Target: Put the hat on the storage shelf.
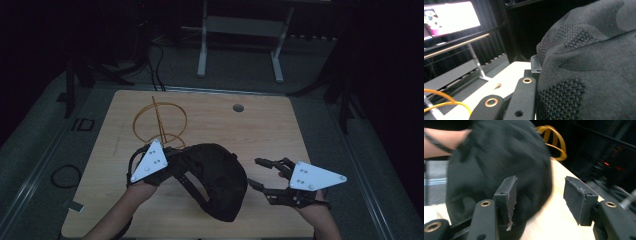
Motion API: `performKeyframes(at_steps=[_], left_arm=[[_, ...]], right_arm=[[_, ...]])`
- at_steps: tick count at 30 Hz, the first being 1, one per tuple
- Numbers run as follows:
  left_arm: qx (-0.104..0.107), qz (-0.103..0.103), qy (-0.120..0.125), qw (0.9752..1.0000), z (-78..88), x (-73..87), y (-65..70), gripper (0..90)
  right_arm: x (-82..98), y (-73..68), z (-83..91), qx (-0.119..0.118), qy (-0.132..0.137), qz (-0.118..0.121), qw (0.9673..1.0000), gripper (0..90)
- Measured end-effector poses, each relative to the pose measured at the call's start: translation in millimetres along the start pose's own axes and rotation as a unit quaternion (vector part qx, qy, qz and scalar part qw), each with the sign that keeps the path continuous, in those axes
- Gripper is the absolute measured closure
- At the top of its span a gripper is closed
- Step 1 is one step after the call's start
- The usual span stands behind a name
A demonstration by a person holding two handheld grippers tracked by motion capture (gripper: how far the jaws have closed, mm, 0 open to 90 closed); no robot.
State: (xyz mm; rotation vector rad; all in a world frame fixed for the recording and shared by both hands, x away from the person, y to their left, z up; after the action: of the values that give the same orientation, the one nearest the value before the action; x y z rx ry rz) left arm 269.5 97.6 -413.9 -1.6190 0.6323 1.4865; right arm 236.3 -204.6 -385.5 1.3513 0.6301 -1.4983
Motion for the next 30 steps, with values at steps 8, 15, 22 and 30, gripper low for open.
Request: performKeyframes(at_steps=[8,15,22,30], left_arm=[[0.044,0.015,-0.006,0.9989,-6.1,6.2,12.5,90.0],[0.051,0.026,-0.003,0.9983,-10.0,7.8,15.2,90.0],[0.054,0.031,-0.001,0.998,-13.7,4.4,16.7,90.0],[0.051,0.038,-0.005,0.998,-14.6,5.8,14.7,90.0]], right_arm=[[-12.9,-13.0,-26.7,-0.042,-0.014,0.031,0.9985,40.0],[-7.7,-14.5,-35.2,-0.045,-0.033,0.042,0.9976,38.7],[-5.5,-14.0,-41.4,-0.05,-0.039,0.045,0.9969,50.8],[-3.4,-20.1,-43.2,-0.055,-0.052,0.063,0.9951,79.9]])
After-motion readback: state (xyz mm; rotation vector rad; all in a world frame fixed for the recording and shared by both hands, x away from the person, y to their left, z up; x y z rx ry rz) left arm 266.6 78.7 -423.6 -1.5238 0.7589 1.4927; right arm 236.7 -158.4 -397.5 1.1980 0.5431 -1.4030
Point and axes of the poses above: each handheld gripper's, and its own axes: z roughly backward along the jaws, x roughly out of its underside, y roughly to its right, the point moved 3 cm from there along -z, roughly forward along the jaws, and after that the axes turned 4 degrees about y, right-handed, at the moved point
